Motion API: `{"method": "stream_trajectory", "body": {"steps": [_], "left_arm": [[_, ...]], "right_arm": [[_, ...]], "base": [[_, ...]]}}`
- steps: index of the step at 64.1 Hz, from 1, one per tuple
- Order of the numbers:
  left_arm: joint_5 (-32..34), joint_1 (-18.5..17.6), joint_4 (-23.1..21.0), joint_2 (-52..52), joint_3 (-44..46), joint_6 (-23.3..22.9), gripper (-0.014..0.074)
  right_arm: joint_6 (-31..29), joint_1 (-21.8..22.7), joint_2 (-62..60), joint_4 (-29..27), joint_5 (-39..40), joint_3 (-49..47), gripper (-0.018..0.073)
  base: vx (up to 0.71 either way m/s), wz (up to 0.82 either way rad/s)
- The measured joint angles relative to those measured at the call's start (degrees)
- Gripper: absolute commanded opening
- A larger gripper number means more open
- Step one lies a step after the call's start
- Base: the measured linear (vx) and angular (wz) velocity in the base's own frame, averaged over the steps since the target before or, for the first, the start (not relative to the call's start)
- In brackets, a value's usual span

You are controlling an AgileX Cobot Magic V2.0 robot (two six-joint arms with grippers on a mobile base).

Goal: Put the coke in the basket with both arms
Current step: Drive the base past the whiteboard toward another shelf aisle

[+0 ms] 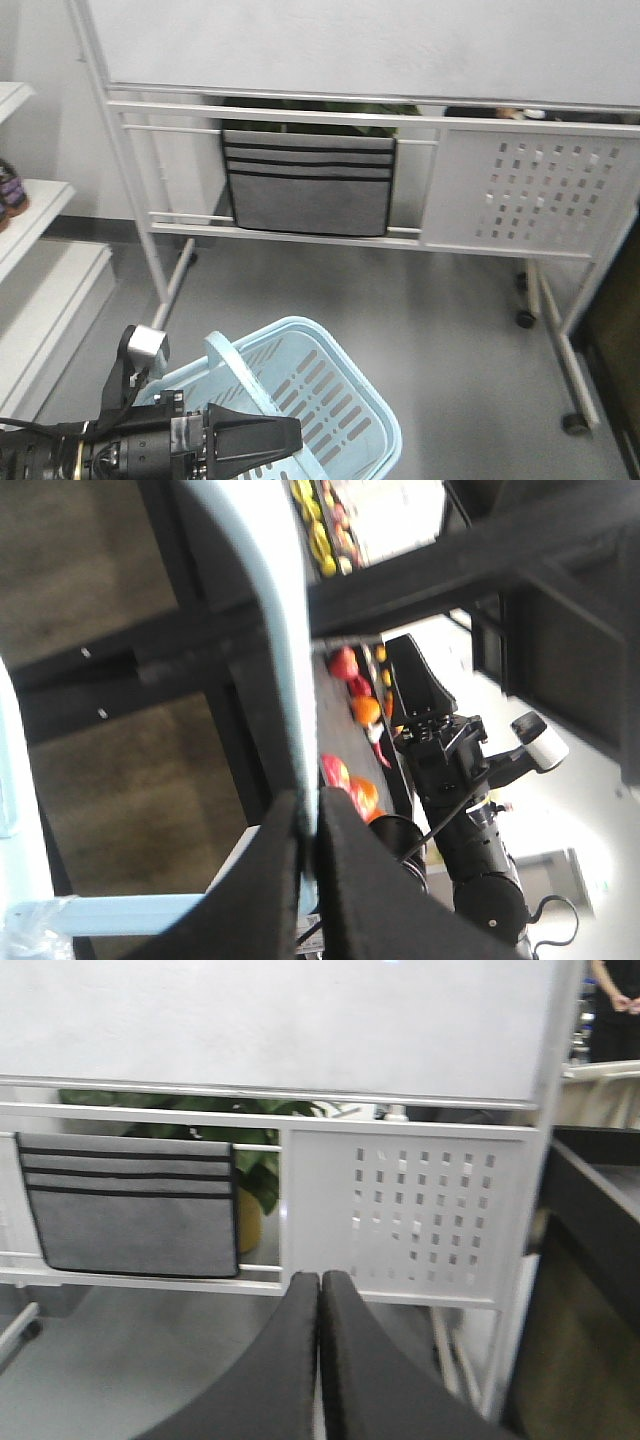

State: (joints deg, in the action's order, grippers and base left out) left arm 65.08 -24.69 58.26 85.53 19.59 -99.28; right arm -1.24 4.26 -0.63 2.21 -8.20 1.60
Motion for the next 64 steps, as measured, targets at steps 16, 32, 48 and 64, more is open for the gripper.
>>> {"method": "stream_trajectory", "body": {"steps": [16,32,48,64], "left_arm": [[0.0,0.0,0.0,0.0,0.0,0.0,-0.0006],[0.0,0.0,0.0,0.0,0.0,0.0,-0.0006],[0.0,0.0,0.0,0.0,0.0,0.0,-0.0006],[0.0,0.0,0.0,0.0,0.0,0.0,-0.0006]], "right_arm": [[0.0,0.0,0.0,0.0,0.0,0.0,-0.001],[0.0,0.0,0.0,0.0,0.0,0.0,-0.001],[0.0,0.0,0.0,0.0,0.0,0.0,-0.001],[0.0,0.0,0.0,0.0,0.0,0.0,-0.001]], "base": [[0.15,0.5],[0.14,0.53],[0.12,0.43],[0.1,0.37]]}}
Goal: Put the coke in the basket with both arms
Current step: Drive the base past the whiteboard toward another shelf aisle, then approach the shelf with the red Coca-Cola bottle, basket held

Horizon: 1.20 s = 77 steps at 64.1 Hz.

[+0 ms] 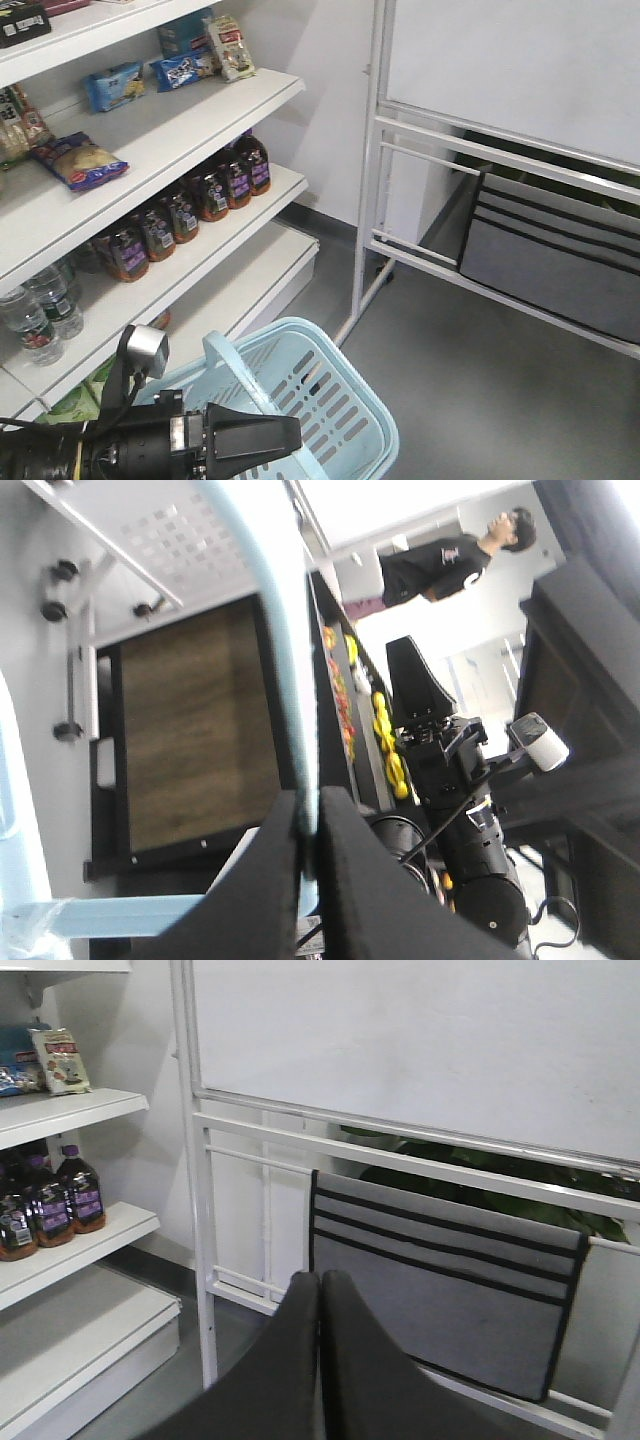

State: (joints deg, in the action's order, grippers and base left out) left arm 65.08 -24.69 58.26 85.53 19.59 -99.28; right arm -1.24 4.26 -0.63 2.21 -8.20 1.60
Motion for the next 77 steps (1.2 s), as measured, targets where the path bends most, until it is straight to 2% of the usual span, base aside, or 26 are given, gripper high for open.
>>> {"method": "stream_trajectory", "body": {"steps": [77], "left_arm": [[0.0,0.0,-0.01,0.0,0.0,0.05,-0.0006]], "right_arm": [[0.0,0.0,0.0,0.0,0.0,0.0,-0.001]], "base": [[0.1,0.47]]}}
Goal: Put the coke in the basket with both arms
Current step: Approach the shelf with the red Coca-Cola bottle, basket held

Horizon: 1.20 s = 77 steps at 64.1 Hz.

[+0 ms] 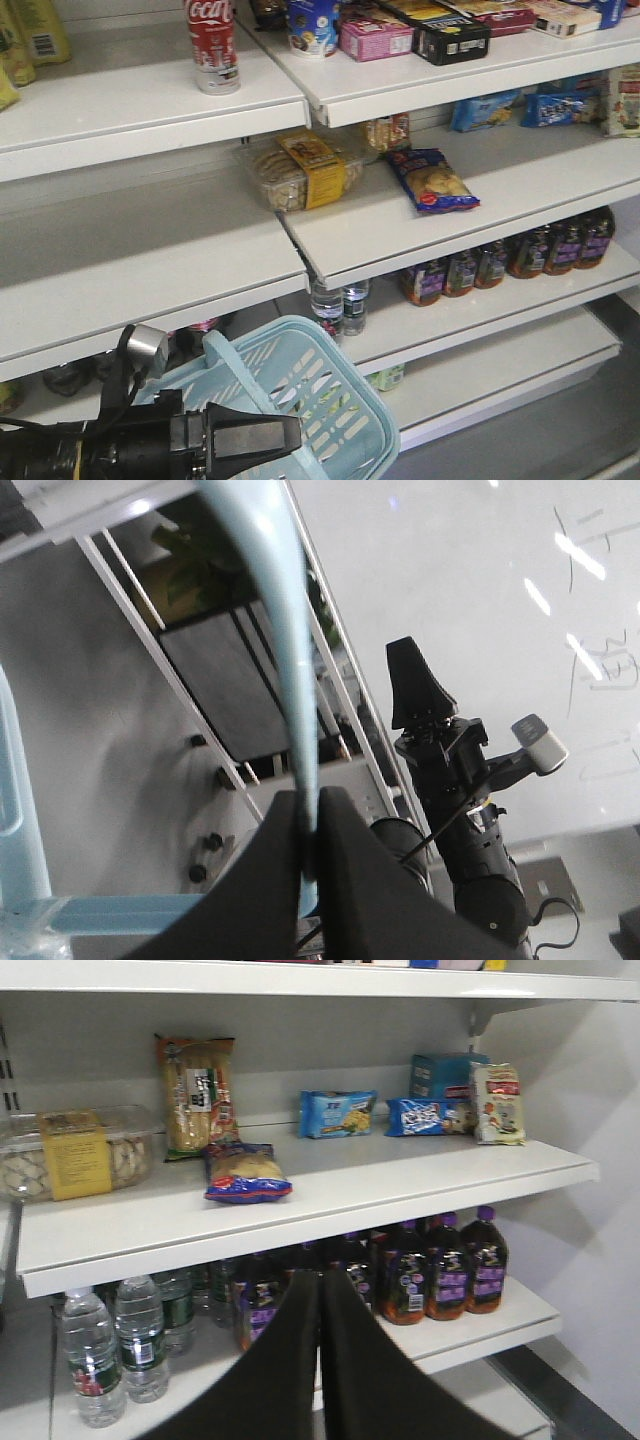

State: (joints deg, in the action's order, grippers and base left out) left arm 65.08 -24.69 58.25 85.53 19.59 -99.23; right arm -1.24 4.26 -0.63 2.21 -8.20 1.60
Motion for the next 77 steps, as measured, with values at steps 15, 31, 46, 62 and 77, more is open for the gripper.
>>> {"method": "stream_trajectory", "body": {"steps": [15,31,46,62,77], "left_arm": [[0.0,0.0,0.0,0.0,0.0,0.0,-0.0006],[0.0,0.0,0.0,0.0,0.0,0.0,-0.0006],[0.0,0.0,0.0,0.0,0.0,0.0,-0.0006],[0.0,0.0,0.0,0.0,0.0,0.0,-0.0006],[0.0,0.0,0.0,0.0,0.0,0.0,-0.0006]], "right_arm": [[0.0,0.0,0.0,0.0,0.0,0.0,-0.001],[0.0,0.0,0.0,0.0,0.0,0.0,-0.001],[0.0,0.0,0.0,0.0,0.0,0.0,-0.001],[0.0,0.0,0.0,0.0,0.0,0.0,-0.001],[0.0,0.0,0.0,0.0,0.0,0.0,-0.001]], "base": [[0.08,0.47],[0.08,0.49],[0.06,0.35],[0.04,0.16],[0.03,0.08]]}}
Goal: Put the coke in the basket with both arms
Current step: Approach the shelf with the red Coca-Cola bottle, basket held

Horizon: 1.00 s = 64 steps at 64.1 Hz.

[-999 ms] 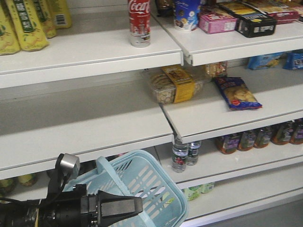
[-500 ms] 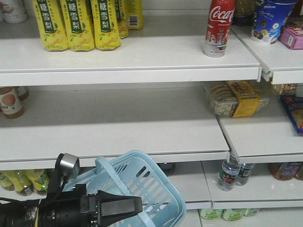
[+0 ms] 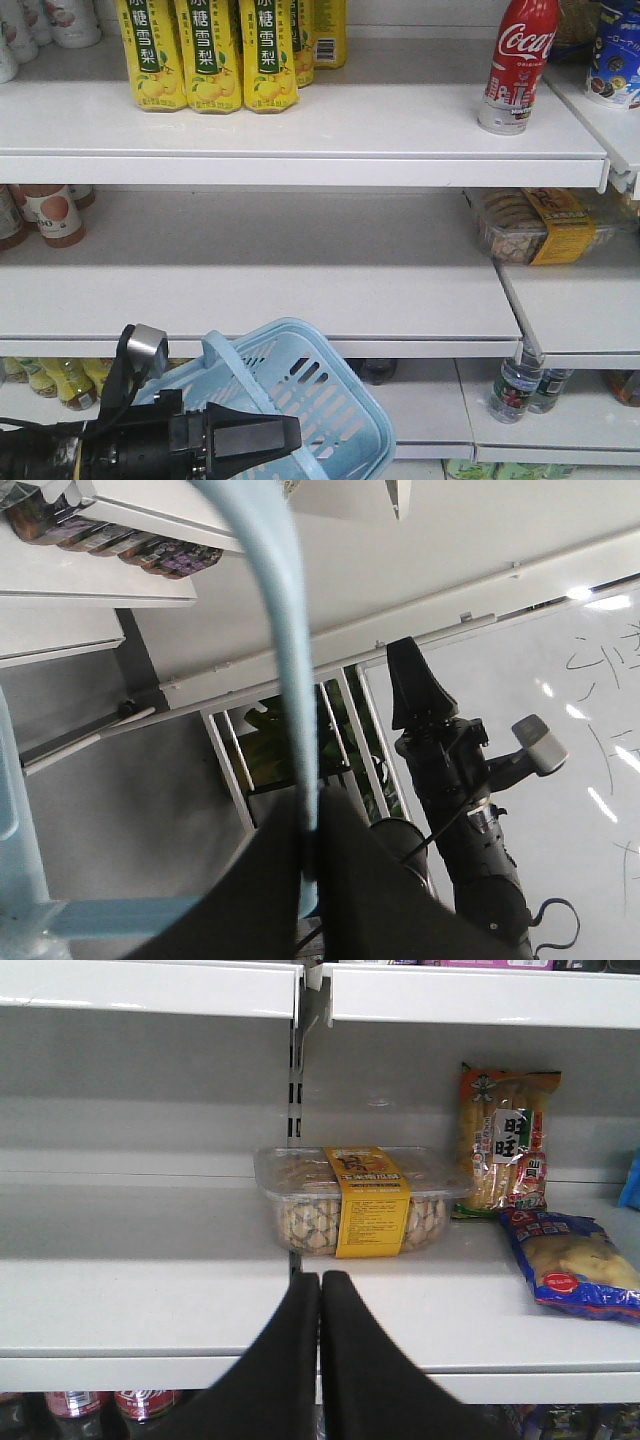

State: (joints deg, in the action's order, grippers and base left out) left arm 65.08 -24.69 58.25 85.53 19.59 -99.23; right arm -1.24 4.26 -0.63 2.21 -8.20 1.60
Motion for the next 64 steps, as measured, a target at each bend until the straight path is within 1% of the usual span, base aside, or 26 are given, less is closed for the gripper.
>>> {"method": "stream_trajectory", "body": {"steps": [64], "left_arm": [[0.0,0.0,0.0,0.0,0.0,0.0,-0.0006]], "right_arm": [[0.0,0.0,0.0,0.0,0.0,0.0,-0.001]], "base": [[0.03,0.03]]}}
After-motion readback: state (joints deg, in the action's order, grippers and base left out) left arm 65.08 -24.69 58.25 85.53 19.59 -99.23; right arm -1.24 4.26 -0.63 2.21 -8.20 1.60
